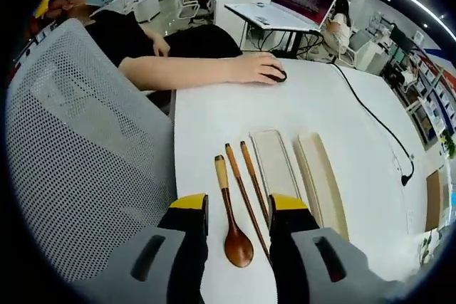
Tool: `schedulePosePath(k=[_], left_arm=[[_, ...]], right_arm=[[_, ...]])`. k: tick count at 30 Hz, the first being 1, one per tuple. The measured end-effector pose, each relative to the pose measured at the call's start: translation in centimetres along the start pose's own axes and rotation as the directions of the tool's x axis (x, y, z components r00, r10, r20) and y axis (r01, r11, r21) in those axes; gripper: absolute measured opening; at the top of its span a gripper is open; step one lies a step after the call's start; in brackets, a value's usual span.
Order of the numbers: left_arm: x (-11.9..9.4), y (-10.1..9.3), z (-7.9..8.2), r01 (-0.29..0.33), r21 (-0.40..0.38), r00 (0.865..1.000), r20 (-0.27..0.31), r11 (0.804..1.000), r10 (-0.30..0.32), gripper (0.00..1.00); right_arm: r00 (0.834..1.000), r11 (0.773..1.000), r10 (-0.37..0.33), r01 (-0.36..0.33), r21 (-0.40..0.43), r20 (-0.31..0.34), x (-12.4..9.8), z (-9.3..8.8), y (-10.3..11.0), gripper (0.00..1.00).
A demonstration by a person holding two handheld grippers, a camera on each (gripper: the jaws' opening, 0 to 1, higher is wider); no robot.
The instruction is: Arrange the utensils inside the cutlery case until each visible utensil rests in its matching compartment.
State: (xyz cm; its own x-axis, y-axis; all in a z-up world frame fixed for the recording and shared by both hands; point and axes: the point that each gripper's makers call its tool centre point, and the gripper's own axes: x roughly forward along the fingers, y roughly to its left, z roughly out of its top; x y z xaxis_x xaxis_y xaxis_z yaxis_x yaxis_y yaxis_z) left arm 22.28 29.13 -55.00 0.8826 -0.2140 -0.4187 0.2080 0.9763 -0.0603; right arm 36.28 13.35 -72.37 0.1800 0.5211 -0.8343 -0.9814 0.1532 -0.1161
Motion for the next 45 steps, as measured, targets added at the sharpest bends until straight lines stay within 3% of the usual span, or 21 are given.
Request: schedulePosePath(k=[7, 18, 22, 30, 45], left_arm=[[-0.1, -0.3, 0.2, 0.03, -0.037, 0.999, 0.029, 0.999, -0.029, 0.83], [-0.3, -0.3, 0.8, 0.03, -0.036, 0.999, 0.036, 0.999, -0.028, 0.8], [-0.5, -0.1, 0.8, 0.019, -0.04, 0.999, 0.037, 0.999, -0.018, 0.8], [-0.5, -0.1, 0.1, 0.011, -0.048, 1.0, 0.018, 0.999, -0.01, 0.8], [-0.4, -0.2, 0.6, 0.004, -0.027, 1.0, 0.011, 1.0, -0.004, 0.8]], right_arm=[[0.999, 0.997, 0.005, -0.008, -0.074, -0.039, 1.0, -0.5, 0.2, 0.3], [0.994, 0.998, 0.07, -0.07, 0.006, -0.086, 3.9, -2.1, 1.3, 0.19], [0.993, 0.997, 0.076, -0.075, 0.007, -0.092, 3.7, -2.1, 1.8, 0.19], [0.995, 0.999, 0.041, -0.041, -0.005, -0.09, 4.3, -2.2, 0.2, 0.11], [0.989, 0.997, 0.051, -0.058, -0.046, -0.141, 5.2, -3.0, -0.6, 0.13]])
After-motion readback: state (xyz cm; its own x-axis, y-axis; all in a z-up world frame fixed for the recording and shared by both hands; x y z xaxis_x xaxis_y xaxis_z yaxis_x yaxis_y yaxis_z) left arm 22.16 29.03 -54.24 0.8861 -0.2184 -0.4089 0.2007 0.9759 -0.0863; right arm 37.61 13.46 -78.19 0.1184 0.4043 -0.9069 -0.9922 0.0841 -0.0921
